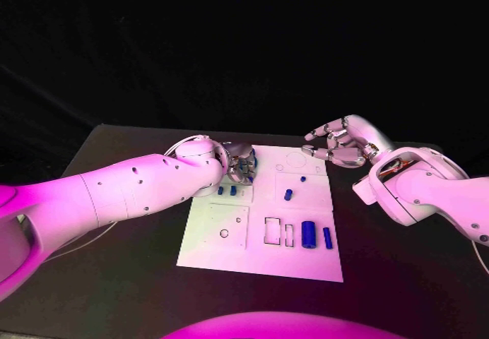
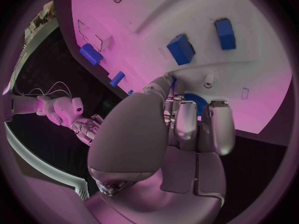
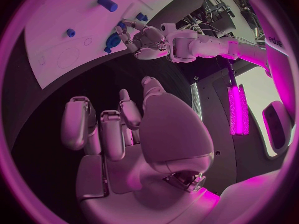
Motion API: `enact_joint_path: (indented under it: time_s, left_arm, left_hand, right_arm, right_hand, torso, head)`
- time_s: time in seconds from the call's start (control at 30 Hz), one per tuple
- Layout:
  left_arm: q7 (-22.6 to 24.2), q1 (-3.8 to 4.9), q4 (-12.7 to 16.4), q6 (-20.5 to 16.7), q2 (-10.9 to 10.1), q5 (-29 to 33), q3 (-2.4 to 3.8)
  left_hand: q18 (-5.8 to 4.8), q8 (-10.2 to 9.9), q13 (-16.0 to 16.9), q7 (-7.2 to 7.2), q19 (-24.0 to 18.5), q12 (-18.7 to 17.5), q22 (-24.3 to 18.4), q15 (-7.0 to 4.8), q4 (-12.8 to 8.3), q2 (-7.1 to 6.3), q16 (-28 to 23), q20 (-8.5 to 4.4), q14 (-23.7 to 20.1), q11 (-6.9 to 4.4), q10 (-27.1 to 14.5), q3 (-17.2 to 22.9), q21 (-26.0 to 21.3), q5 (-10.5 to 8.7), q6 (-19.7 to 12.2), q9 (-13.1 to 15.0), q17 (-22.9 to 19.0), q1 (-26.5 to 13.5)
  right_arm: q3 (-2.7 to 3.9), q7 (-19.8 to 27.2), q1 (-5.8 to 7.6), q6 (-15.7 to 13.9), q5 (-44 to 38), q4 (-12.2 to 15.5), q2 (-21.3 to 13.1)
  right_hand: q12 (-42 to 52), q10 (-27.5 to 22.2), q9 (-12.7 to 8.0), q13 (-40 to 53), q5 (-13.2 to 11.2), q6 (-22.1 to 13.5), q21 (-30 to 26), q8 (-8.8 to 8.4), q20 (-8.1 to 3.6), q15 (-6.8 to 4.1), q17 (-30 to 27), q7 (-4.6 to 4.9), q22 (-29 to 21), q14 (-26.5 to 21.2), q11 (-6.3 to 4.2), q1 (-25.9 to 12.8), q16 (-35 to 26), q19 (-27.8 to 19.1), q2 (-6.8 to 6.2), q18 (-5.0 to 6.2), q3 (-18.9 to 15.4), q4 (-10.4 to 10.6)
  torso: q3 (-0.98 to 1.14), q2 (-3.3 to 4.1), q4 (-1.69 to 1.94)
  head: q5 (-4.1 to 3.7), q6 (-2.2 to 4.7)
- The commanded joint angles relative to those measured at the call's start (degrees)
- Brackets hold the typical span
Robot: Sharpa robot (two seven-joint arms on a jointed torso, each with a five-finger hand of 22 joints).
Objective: Assemble the parts on the task board
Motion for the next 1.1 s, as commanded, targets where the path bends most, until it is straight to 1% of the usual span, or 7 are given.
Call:
enact_joint_path:
  time_s: [0.03,0.4,0.6,0.7,0.83,0.93,1.1]
  left_arm:
    - [1.01,-0.15,-0.02,0.58,0.23,1.05,-0.10]
    - [1.45,-0.16,-0.06,-1.48,0.06,1.64,-0.06]
    - [1.56,-0.16,0.60,-2.68,-0.71,1.73,0.12]
    - [1.59,-0.16,1.31,-3.32,-1.44,1.62,0.27]
    - [1.52,-0.14,2.48,-4.18,-2.58,1.77,0.77]
    - [1.41,-0.12,3.73,-4.60,-3.76,2.63,1.49]
    - [0.99,0.04,6.03,-4.74,-5.96,4.00,2.48]
  left_hand:
    - [-1.11,-0.14,-0.20,-0.02,0.14,-0.65,5.40,-0.04,-0.20,0.70,0.34,-0.11,0.15,0.03,0.74,0.88,0.27,0.38,0.73,-0.12,-0.07,0.10]
    - [-1.13,-0.36,-0.37,0.20,0.14,-1.81,5.54,0.01,-1.04,0.80,0.37,-0.10,0.13,0.09,2.01,2.25,0.38,0.33,1.92,-0.35,-0.38,-0.17]
    - [-1.12,-0.47,-0.41,0.30,0.10,-2.12,5.53,0.05,-1.23,0.65,0.30,-0.09,0.10,0.13,2.29,2.50,0.36,0.31,2.11,-0.44,-0.61,-0.36]
    - [-1.12,-0.54,-0.42,0.33,0.10,-2.29,5.54,0.06,-1.34,0.54,0.26,-0.07,0.09,0.14,2.48,2.63,0.36,0.30,2.24,-0.48,-0.73,-0.48]
    - [-1.13,-0.73,-0.45,0.48,0.12,-2.62,5.59,0.09,-1.51,0.20,0.17,-0.05,0.05,0.23,2.74,2.84,0.40,0.29,2.32,-0.60,-0.99,-0.73]
    - [-1.13,-0.91,-0.49,0.61,0.12,-2.88,5.60,0.15,-1.59,-0.09,0.05,-0.01,-0.01,0.30,2.85,2.98,0.41,0.29,2.30,-0.70,-1.25,-0.95]
    - [-1.14,-1.01,-0.49,0.67,0.15,-3.08,5.66,0.19,-1.68,-0.28,-0.05,0.01,-0.05,0.32,3.01,3.13,0.45,0.29,2.39,-0.77,-1.49,-1.11]
  right_arm:
    - [0.00,0.06,-0.03,0.81,-0.59,0.09,0.00]
    - [0.00,0.09,-0.03,0.79,-0.59,0.02,0.03]
    - [0.00,0.09,-0.03,0.79,-0.59,-0.23,0.00]
    - [0.00,0.08,-0.03,0.78,-0.59,-0.36,-0.04]
    - [0.00,0.07,-0.03,0.80,-0.59,-0.50,-0.07]
    - [0.00,0.07,-0.03,0.82,-0.59,-0.60,-0.09]
    - [0.00,0.02,-0.03,0.84,-0.59,-0.72,-0.15]
  right_hand:
    - [0.15,0.10,-0.08,0.05,0.39,0.03,-0.34,0.34,-0.08,-0.47,4.63,-0.12,1.94,3.37,-0.03,-0.05,-0.30,-0.25,0.74,0.48,-0.10,-0.11]
    - [0.17,0.12,-0.08,0.06,0.39,0.06,-0.30,0.36,-0.08,-0.47,4.64,-0.13,1.97,3.37,-0.03,-0.06,-0.29,-0.22,0.76,0.47,-0.10,-0.11]
    - [0.17,0.12,-0.08,0.06,0.39,0.06,-0.30,0.36,-0.08,-0.47,4.64,-0.13,1.97,3.37,-0.03,-0.06,-0.29,-0.22,0.76,0.47,-0.10,-0.11]
    - [0.17,0.12,-0.08,0.06,0.39,0.06,-0.30,0.36,-0.08,-0.47,4.64,-0.13,1.97,3.37,-0.03,-0.06,-0.29,-0.22,0.76,0.47,-0.10,-0.11]
    - [0.17,0.12,-0.08,0.06,0.39,0.06,-0.30,0.36,-0.08,-0.47,4.64,-0.13,1.97,3.37,-0.03,-0.06,-0.29,-0.22,0.76,0.47,-0.10,-0.11]
    - [0.17,0.13,-0.08,0.06,0.39,0.06,-0.30,0.36,-0.08,-0.47,4.64,-0.13,1.97,3.37,-0.03,-0.06,-0.29,-0.22,0.76,0.46,-0.10,-0.11]
    - [0.26,0.21,-0.07,0.13,0.42,0.14,-0.26,0.41,-0.09,-0.48,4.65,-0.14,2.02,3.38,-0.05,-0.08,-0.30,-0.17,0.80,0.45,-0.10,-0.10]
  torso:
    - [0.01,0.01,0.01]
    - [0.01,-0.01,0.01]
    - [-0.06,-0.04,0.02]
    - [-0.07,-0.04,0.06]
    - [-0.04,-0.09,0.08]
    - [-0.06,-0.15,0.12]
    - [-0.06,-0.09,0.16]
  head:
    - [-0.03,0.01]
    - [0.00,0.17]
    - [-0.06,0.26]
    - [-0.14,0.29]
    - [-0.16,0.39]
    - [-0.22,0.25]
    - [-0.05,0.36]
